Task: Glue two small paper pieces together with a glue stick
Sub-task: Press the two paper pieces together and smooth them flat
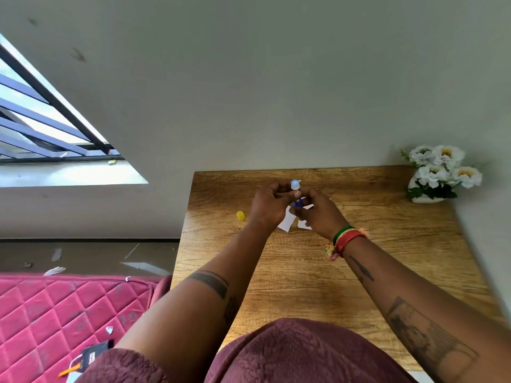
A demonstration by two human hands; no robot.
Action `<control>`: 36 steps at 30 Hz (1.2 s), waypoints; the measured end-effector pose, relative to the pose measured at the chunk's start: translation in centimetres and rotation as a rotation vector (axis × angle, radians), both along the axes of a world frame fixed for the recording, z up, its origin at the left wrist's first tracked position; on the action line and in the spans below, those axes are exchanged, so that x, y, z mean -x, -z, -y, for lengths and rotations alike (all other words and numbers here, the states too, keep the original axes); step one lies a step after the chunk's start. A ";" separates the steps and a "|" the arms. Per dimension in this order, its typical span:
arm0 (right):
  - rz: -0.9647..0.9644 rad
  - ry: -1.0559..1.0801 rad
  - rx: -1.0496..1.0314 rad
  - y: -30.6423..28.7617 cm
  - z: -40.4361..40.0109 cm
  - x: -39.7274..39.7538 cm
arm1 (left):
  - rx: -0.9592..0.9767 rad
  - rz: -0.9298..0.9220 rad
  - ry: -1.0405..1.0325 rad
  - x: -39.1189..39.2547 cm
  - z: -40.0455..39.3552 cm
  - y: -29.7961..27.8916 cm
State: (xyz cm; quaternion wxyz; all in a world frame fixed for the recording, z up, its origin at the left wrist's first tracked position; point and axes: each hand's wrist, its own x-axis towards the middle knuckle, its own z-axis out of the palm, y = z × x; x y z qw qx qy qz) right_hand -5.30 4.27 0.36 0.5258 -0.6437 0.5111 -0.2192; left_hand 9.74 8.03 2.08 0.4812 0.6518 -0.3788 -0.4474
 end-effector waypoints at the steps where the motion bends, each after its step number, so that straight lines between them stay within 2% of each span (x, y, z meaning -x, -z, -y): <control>1: 0.013 -0.029 -0.009 0.0 0.0 0.1 | -0.006 0.011 -0.008 -0.1 0.1 0.0; 4: -0.010 -0.050 0.033 0.0 0.1 0.4 | 0.004 0.022 -0.005 -0.2 0.1 0.1; 9: -0.028 0.035 0.018 0.1 0.3 0.3 | 0.021 0.003 0.005 0.0 -0.1 0.0; 15: -0.042 -0.070 0.019 0.4 0.3 0.3 | 0.008 0.049 -0.001 -0.2 0.0 0.3; 18: -0.070 -0.013 0.032 0.5 0.4 0.2 | 0.013 0.075 0.022 -0.1 -0.1 0.4; 22: -0.048 0.021 -0.005 0.5 0.4 0.1 | -0.004 0.075 0.023 0.0 0.0 0.3; 27: -0.043 -0.072 0.015 0.5 0.5 0.2 | -0.025 0.107 0.009 -0.3 0.2 0.5; 32: -0.087 0.014 0.011 1.0 0.6 0.2 | 0.002 0.111 0.038 -0.1 0.0 0.9; 36: -0.036 -0.023 -0.002 0.9 0.4 0.3 | -0.006 0.122 0.038 -0.3 0.2 1.1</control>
